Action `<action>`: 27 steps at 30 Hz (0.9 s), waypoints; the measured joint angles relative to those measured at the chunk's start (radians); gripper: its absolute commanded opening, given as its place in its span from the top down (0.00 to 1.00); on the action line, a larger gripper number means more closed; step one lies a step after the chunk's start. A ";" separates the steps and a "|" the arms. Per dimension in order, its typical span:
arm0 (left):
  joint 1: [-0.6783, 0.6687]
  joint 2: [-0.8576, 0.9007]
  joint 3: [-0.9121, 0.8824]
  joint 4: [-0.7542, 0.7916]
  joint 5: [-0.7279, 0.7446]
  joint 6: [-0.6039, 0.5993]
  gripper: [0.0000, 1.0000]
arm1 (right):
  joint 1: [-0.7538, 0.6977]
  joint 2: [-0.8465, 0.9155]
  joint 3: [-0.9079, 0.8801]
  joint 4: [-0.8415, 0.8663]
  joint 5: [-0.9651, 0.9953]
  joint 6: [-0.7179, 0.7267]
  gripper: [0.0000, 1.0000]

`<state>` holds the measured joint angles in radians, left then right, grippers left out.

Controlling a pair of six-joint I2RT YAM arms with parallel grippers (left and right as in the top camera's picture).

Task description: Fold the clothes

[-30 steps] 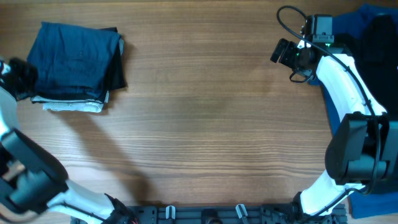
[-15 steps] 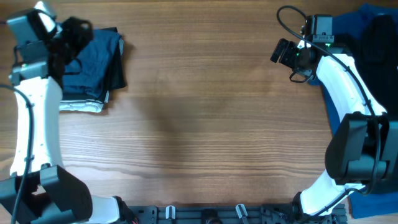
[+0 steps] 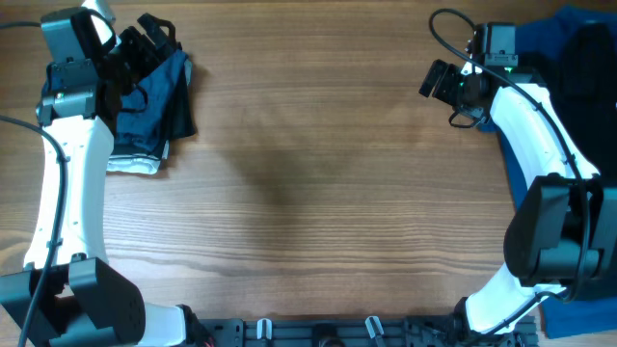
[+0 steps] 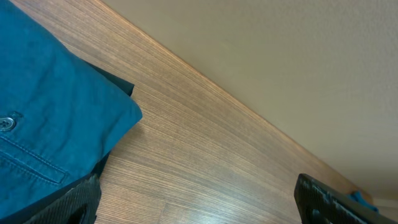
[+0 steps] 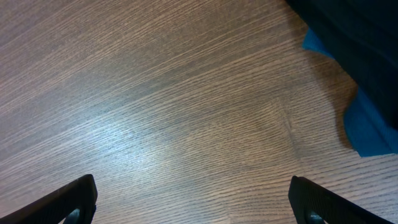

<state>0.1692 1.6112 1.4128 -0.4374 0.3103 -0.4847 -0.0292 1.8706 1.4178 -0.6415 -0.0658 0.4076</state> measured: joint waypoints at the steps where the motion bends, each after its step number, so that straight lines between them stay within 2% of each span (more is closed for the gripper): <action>1: 0.000 0.000 0.000 0.000 0.000 0.000 0.00 | 0.000 0.000 0.000 0.000 0.000 0.000 0.00; 22: 0.000 0.000 0.000 0.000 0.000 0.000 0.00 | 0.015 -0.011 -0.003 0.000 0.001 0.000 0.00; 27: 0.000 0.000 0.000 0.000 0.000 0.000 0.00 | 0.109 -0.193 -0.010 -0.002 0.007 0.000 0.00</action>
<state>0.1692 1.6112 1.4128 -0.4377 0.3103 -0.4847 0.0795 1.6775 1.4082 -0.6437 -0.0586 0.4076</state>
